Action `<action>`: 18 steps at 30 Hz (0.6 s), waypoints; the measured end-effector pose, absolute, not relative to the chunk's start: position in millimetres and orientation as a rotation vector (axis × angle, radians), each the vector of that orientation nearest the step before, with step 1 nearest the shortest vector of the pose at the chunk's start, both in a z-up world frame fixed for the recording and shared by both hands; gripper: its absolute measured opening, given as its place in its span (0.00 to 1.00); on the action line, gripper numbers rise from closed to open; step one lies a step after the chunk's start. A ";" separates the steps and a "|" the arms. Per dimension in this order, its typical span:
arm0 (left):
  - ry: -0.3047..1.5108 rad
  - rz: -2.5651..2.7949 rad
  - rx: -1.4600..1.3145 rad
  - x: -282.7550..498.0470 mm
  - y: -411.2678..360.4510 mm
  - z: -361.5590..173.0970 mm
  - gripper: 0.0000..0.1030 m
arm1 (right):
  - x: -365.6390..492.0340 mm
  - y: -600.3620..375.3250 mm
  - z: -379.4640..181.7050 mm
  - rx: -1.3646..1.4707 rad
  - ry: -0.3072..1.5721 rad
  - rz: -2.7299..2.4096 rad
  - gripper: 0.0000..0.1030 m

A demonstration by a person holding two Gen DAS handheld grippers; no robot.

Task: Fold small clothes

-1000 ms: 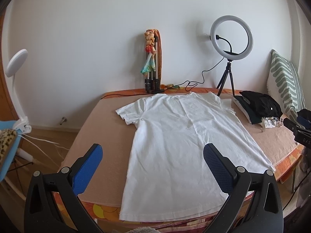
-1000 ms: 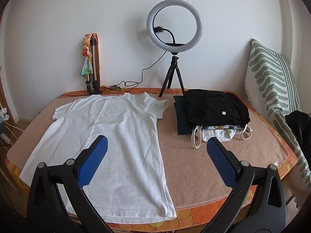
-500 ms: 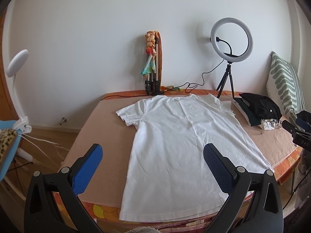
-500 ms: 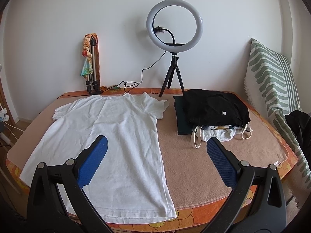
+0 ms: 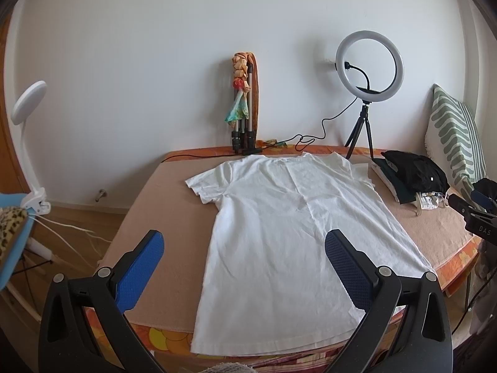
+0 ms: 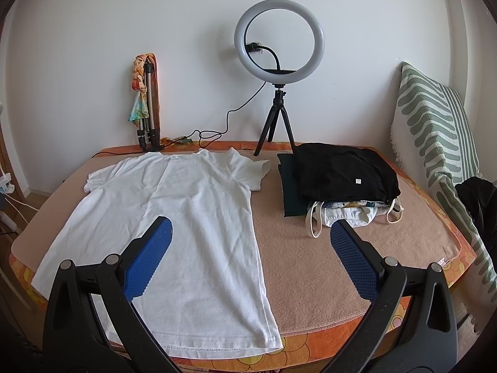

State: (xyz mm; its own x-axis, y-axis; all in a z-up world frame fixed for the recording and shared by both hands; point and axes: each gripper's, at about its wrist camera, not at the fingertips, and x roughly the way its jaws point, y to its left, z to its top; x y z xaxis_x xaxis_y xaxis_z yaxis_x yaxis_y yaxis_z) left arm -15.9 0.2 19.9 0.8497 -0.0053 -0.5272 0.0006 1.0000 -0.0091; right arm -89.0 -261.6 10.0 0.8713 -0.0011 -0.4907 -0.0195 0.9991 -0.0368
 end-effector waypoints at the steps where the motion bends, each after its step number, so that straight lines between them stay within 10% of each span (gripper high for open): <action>1: 0.555 -0.002 -0.009 -16.1 0.4 19.9 1.00 | -89.1 -261.7 9.7 -0.043 0.512 0.009 1.00; 18: 0.563 -0.008 -0.022 -13.6 3.1 20.4 1.00 | -89.5 -260.6 8.9 -0.042 0.513 0.011 1.00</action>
State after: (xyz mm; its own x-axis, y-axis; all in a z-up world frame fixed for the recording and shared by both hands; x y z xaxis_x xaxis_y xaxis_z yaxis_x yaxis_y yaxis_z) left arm -13.6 3.1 20.4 0.8455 -0.0139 -0.5338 0.0019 0.9997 -0.0230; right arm -89.5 -260.6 8.9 0.8711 0.0000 -0.4910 -0.0213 0.9991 -0.0377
